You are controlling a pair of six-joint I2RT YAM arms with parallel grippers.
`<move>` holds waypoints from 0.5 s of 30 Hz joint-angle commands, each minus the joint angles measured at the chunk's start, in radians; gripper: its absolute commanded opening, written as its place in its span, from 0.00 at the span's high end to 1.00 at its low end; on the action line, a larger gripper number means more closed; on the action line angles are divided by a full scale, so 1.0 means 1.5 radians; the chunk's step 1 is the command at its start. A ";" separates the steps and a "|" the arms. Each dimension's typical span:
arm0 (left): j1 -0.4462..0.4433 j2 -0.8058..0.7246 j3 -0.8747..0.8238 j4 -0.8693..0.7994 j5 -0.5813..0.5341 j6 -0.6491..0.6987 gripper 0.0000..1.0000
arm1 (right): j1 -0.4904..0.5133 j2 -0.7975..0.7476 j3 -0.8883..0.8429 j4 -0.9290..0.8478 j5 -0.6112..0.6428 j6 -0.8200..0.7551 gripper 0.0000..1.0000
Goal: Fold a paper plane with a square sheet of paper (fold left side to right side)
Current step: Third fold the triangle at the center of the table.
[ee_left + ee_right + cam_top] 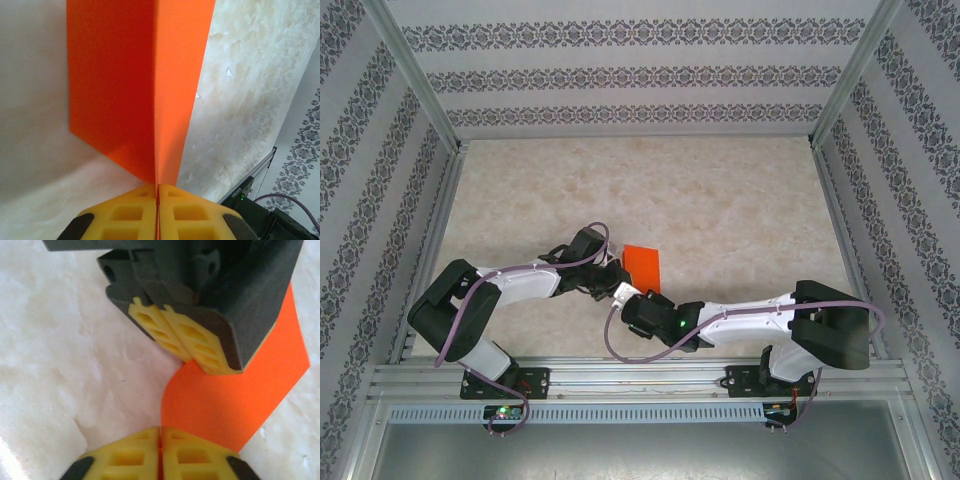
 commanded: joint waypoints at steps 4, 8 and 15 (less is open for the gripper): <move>0.015 -0.024 0.019 -0.053 0.000 0.027 0.73 | -0.032 -0.020 -0.009 0.006 -0.086 0.036 1.00; 0.041 -0.054 0.026 -0.096 0.007 0.059 0.66 | -0.062 -0.039 -0.022 0.009 -0.155 0.052 1.00; 0.065 -0.054 0.062 -0.127 0.029 0.112 0.67 | -0.126 -0.064 -0.051 0.029 -0.294 0.082 1.00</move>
